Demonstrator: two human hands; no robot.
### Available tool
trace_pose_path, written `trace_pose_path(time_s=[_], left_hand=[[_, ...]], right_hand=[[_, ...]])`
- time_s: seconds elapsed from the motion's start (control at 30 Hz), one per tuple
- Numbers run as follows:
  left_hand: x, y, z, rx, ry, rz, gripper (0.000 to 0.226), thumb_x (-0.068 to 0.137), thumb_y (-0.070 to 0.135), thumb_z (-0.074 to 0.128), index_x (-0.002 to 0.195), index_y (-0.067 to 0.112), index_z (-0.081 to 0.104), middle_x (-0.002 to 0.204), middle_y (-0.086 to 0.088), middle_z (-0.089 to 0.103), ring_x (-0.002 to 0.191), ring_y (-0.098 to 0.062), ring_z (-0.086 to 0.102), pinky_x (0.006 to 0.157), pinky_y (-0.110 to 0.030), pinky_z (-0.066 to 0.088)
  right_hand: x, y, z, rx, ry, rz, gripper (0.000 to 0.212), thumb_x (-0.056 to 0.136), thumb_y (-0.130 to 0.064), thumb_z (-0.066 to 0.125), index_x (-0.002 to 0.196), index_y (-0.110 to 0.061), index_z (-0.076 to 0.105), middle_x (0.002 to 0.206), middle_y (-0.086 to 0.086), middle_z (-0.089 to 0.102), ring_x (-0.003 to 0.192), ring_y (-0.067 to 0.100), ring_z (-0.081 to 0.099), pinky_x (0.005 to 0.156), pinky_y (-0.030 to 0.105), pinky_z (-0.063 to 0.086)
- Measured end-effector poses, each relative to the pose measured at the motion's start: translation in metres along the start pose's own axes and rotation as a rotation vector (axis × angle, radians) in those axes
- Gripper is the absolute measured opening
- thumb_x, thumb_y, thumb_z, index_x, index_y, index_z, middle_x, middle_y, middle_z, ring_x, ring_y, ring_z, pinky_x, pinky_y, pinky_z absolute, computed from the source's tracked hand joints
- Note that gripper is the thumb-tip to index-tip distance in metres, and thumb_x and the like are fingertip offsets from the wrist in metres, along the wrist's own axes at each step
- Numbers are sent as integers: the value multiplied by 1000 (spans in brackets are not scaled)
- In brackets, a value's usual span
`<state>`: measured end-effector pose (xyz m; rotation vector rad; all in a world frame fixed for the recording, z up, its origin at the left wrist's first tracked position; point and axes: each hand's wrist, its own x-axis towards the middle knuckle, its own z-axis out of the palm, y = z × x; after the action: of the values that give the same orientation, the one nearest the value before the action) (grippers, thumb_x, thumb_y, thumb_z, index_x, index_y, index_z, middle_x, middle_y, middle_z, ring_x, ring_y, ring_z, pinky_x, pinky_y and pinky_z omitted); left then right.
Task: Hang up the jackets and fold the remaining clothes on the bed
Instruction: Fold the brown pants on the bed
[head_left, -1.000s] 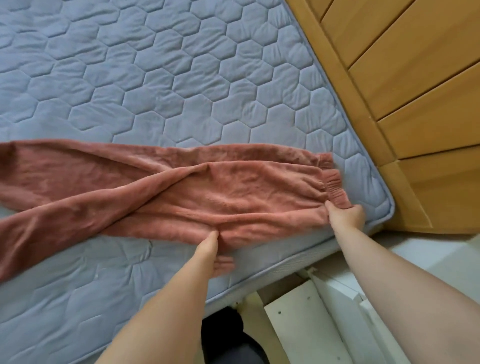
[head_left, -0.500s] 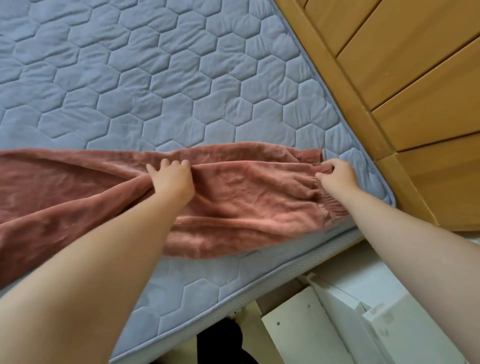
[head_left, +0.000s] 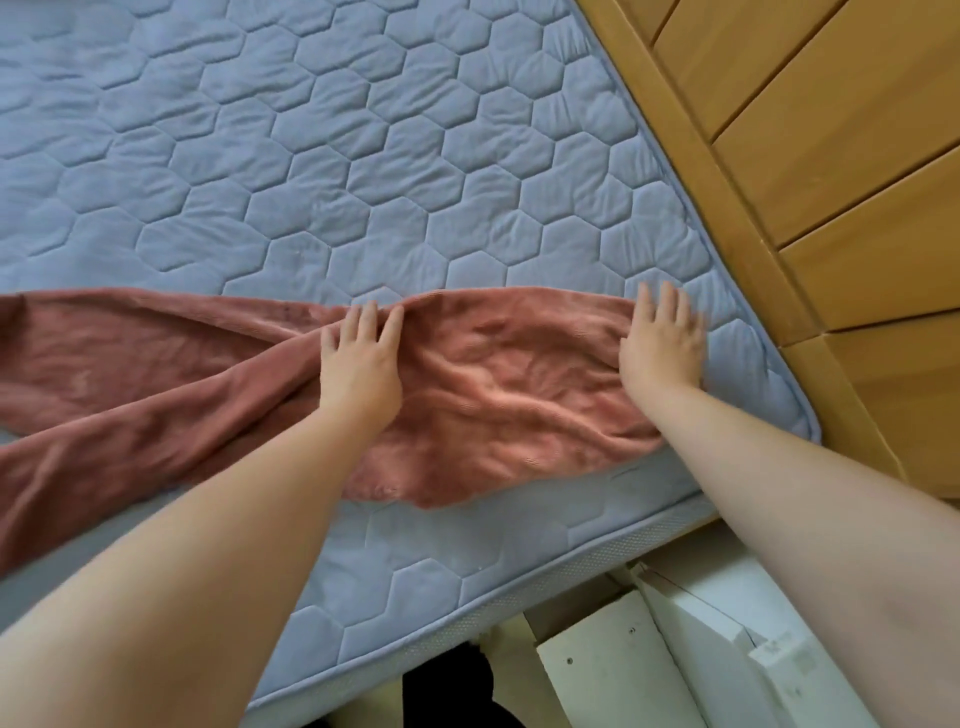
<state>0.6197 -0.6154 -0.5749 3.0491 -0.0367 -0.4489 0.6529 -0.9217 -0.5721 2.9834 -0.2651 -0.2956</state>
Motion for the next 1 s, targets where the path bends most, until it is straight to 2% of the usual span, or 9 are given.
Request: trace_pose_path(time_s=[0.13,0.23,0.37,0.53,0.63,0.7,0.8,0.9,1.0], left_hand=[[-35,-29,11,26,-96,86,78,81,11,55,151,18,22,159,-10,10,147,-26,7,116,-47,11],[-67,-64,15,-27,-83,72,57,76,10,59,132,11,50,143,-16,39,130,-36,38,103,-46,36],[-109,-123,28,-300,-250,-251,38,85,11,49,122,13,58,119,-10,53,113,-30,50,91,-39,45],[-149,-198,34,-1486,-185,-1157,10,93,12,47,97,13,56,105,-13,61,90,-27,62,79,-36,49],[-168,-247,30,-2157,84,-1402,13,97,21,45,109,17,51,120,-8,53,118,-24,53,105,-40,36],[-175,-281,30,-2357,275,-1446,11,96,23,48,102,16,54,131,-7,51,129,-24,46,112,-41,29],[-176,-323,34,-2470,421,-1485,26,92,19,55,118,15,58,132,-5,56,122,-23,54,99,-41,46],[-166,-348,26,-2184,586,-1600,42,85,10,64,125,8,53,115,-8,64,99,-24,64,72,-37,58],[-147,-365,-8,-1635,563,-1411,38,84,13,65,117,-3,56,102,-6,60,90,-20,59,74,-28,49]], right_hand=[[-30,-58,-4,21,-59,-259,63,90,-8,43,149,-8,19,158,16,10,147,29,6,118,44,4],[-58,-109,-10,38,-126,-344,64,91,-11,43,150,-10,17,159,14,8,147,28,4,118,42,4],[-105,-178,-17,114,-174,-458,67,88,-11,46,149,-11,19,159,12,8,147,26,6,118,40,5],[-155,-262,-27,146,-200,-708,63,89,-13,46,148,-9,24,157,14,14,144,28,14,118,40,10],[-174,-312,-31,226,-238,-801,58,90,-15,51,143,-8,32,147,14,34,135,29,32,112,37,27],[-185,-351,-27,485,-405,-584,48,91,-17,54,136,-6,40,130,13,50,121,28,47,100,35,38],[-200,-405,-23,1037,-722,147,46,89,-20,63,129,-4,46,125,16,58,115,30,57,98,38,44],[-208,-438,-27,1505,-850,654,35,90,-16,64,122,-8,53,122,11,60,114,29,58,95,41,45],[-204,-457,-36,1677,-738,886,16,90,-7,62,103,-11,54,96,8,62,93,25,62,79,37,47]])
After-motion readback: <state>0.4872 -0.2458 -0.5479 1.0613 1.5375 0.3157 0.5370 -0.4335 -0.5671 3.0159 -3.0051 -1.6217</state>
